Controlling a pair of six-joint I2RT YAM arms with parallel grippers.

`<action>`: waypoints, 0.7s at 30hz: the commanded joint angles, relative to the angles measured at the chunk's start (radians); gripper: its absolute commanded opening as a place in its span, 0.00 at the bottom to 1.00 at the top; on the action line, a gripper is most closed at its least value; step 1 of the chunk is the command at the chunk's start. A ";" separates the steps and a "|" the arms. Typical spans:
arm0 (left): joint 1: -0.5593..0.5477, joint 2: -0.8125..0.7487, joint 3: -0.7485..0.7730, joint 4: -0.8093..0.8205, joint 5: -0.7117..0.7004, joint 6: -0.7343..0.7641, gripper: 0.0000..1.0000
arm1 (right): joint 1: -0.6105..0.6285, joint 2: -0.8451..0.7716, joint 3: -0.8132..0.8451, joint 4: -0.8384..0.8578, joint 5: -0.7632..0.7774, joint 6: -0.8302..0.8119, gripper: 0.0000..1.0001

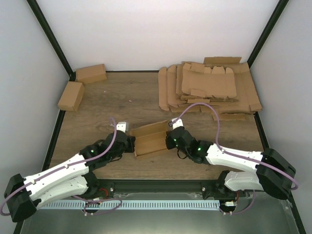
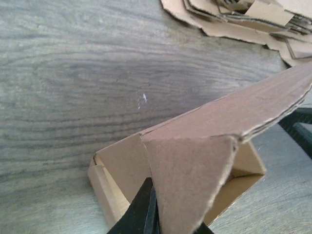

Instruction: Fold the paper box

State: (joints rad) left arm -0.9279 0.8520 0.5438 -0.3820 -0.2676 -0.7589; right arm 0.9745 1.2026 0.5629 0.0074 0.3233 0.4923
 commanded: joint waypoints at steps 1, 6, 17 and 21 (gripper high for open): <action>-0.001 -0.026 -0.038 0.034 0.057 -0.019 0.04 | 0.047 0.023 0.040 -0.040 0.035 0.068 0.01; -0.001 -0.050 -0.059 0.015 0.076 -0.022 0.04 | 0.066 0.039 0.015 -0.051 0.066 0.077 0.01; -0.001 -0.049 -0.104 0.035 0.160 -0.059 0.09 | 0.065 -0.014 -0.059 -0.057 0.072 0.057 0.01; 0.000 -0.058 -0.073 -0.034 0.165 -0.063 0.29 | 0.065 -0.026 -0.076 -0.049 0.075 0.047 0.01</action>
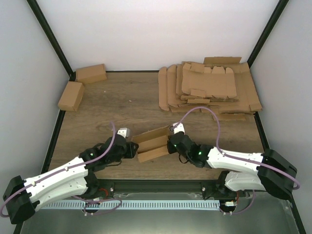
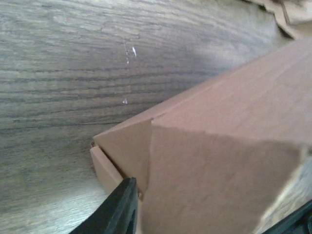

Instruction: Fold the paper box

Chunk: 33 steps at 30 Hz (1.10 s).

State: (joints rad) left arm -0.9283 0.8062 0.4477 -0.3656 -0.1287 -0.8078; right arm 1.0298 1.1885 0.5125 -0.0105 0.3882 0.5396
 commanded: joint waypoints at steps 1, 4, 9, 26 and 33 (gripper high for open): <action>0.000 -0.018 0.048 -0.083 0.027 -0.012 0.36 | 0.010 -0.014 -0.027 -0.030 0.011 -0.003 0.01; 0.000 -0.053 0.112 -0.197 0.032 0.004 0.75 | 0.010 -0.013 -0.031 -0.024 0.011 -0.014 0.01; 0.000 -0.102 0.220 -0.315 0.118 0.026 0.97 | 0.010 -0.012 -0.038 -0.014 0.015 -0.024 0.01; 0.007 0.183 0.621 -0.462 -0.025 0.374 1.00 | 0.009 -0.015 -0.063 0.001 -0.033 -0.034 0.02; 0.010 0.323 0.637 -0.401 0.027 0.530 0.99 | 0.009 -0.007 -0.080 -0.001 -0.050 -0.016 0.04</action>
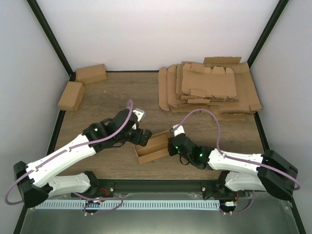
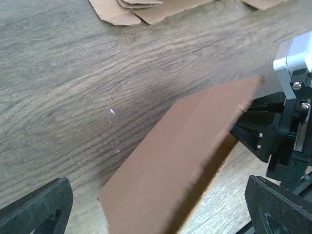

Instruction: Fold the paper box

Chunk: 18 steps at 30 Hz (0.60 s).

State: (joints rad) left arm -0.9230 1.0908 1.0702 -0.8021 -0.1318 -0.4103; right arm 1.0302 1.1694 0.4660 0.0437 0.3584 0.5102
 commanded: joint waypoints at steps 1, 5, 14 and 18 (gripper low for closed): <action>0.005 0.047 0.006 0.047 0.059 0.159 0.96 | 0.008 0.012 -0.037 -0.056 -0.021 0.016 0.04; 0.004 0.099 -0.001 0.057 0.103 0.209 0.85 | 0.009 0.001 -0.037 -0.067 -0.029 0.025 0.06; 0.005 0.132 -0.057 0.122 0.155 0.210 0.80 | 0.009 -0.027 -0.015 -0.166 -0.041 0.085 0.18; 0.004 0.156 -0.081 0.157 0.182 0.184 0.78 | 0.009 -0.065 -0.013 -0.207 -0.052 0.114 0.24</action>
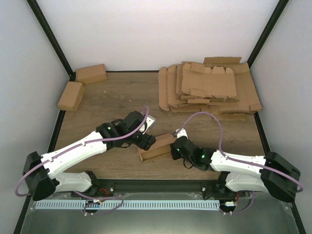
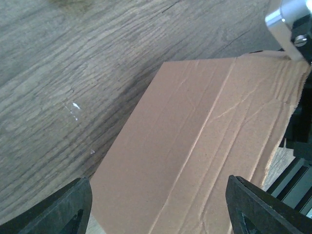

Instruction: Fold the paper box

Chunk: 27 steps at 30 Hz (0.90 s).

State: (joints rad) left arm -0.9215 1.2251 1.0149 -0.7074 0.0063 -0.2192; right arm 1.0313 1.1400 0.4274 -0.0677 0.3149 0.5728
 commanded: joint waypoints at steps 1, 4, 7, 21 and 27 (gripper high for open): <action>0.001 0.029 -0.030 0.071 0.053 -0.013 0.77 | 0.008 -0.048 0.026 -0.107 -0.014 0.058 0.26; 0.002 0.053 -0.046 0.100 0.074 -0.032 0.76 | 0.008 -0.078 0.028 -0.133 -0.046 0.072 0.33; 0.002 0.078 -0.061 0.130 0.100 -0.048 0.74 | 0.008 -0.092 0.040 -0.174 -0.085 0.101 0.36; -0.002 0.165 -0.133 0.225 0.187 -0.120 0.66 | 0.007 -0.202 0.134 -0.375 -0.179 0.142 0.56; -0.002 0.193 -0.146 0.235 0.165 -0.133 0.65 | 0.008 -0.287 0.196 -0.443 -0.181 0.145 0.73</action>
State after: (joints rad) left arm -0.9215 1.3975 0.8795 -0.5068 0.1669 -0.3378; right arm 1.0313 0.9054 0.5472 -0.4465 0.1329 0.7033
